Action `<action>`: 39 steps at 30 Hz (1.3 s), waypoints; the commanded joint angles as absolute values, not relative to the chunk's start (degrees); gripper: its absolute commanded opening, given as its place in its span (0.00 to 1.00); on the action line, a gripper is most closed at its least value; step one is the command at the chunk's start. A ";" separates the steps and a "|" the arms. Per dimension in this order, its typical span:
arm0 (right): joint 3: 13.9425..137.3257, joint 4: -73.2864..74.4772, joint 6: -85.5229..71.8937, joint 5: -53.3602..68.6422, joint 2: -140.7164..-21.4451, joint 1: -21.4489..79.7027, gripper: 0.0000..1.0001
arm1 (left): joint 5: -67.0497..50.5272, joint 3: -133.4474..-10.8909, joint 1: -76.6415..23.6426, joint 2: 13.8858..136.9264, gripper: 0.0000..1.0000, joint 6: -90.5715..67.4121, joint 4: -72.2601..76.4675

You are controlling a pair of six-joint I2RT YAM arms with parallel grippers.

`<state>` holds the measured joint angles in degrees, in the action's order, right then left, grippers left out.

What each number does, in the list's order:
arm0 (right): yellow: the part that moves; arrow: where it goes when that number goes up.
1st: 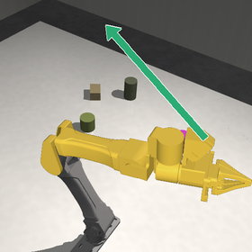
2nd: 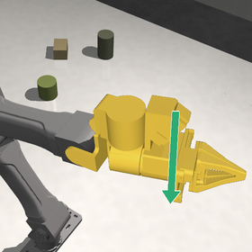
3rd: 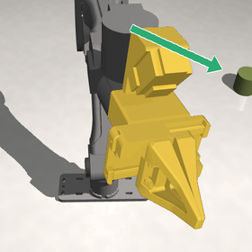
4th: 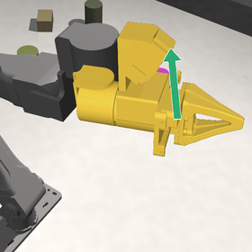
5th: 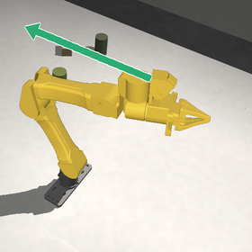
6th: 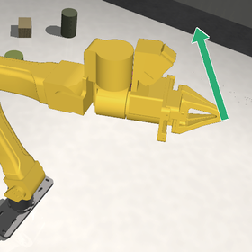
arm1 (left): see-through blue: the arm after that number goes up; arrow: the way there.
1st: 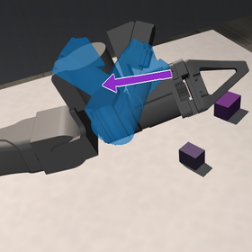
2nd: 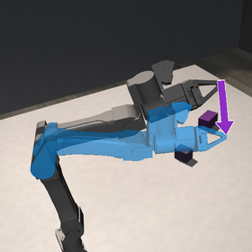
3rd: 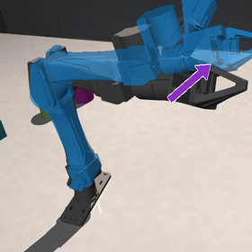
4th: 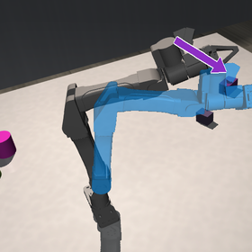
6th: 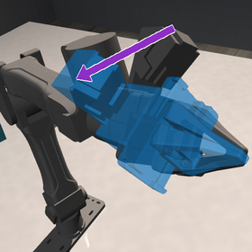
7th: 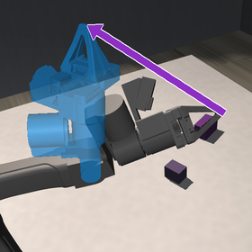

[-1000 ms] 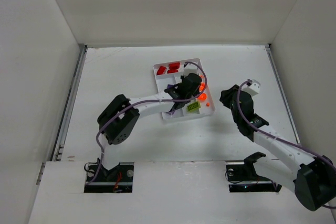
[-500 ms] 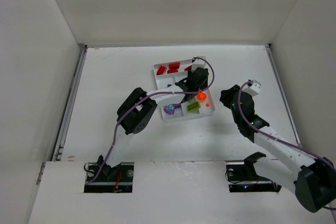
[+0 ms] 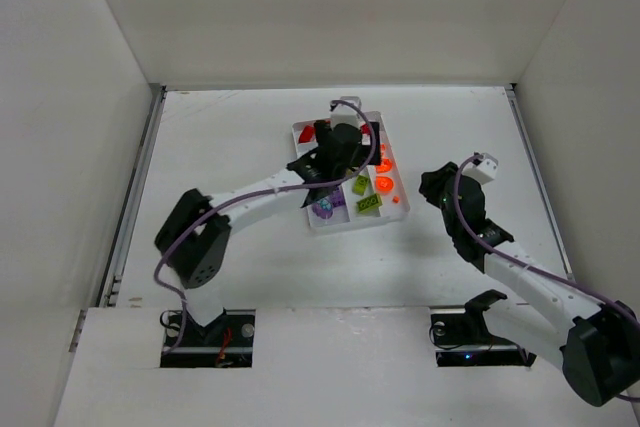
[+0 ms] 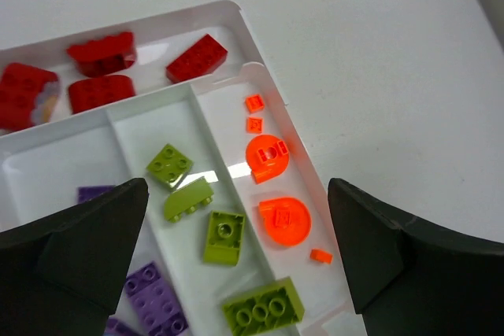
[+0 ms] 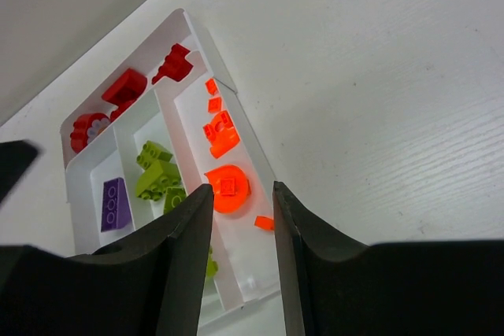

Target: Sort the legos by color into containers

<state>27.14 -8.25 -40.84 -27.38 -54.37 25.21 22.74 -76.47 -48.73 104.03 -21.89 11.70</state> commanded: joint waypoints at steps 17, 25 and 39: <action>23.73 -15.91 -41.66 -37.53 -57.48 23.77 0.57 | 29.45 -27.43 -31.52 38.26 1.00 -41.48 -19.31; 23.29 -18.37 -40.26 -39.02 -59.76 23.77 0.59 | 27.95 -24.00 -25.89 27.51 1.00 -45.96 -26.54; 24.35 -18.28 -39.20 -39.11 -60.56 24.39 0.58 | 23.21 -20.13 -19.12 36.12 1.00 -46.67 -14.16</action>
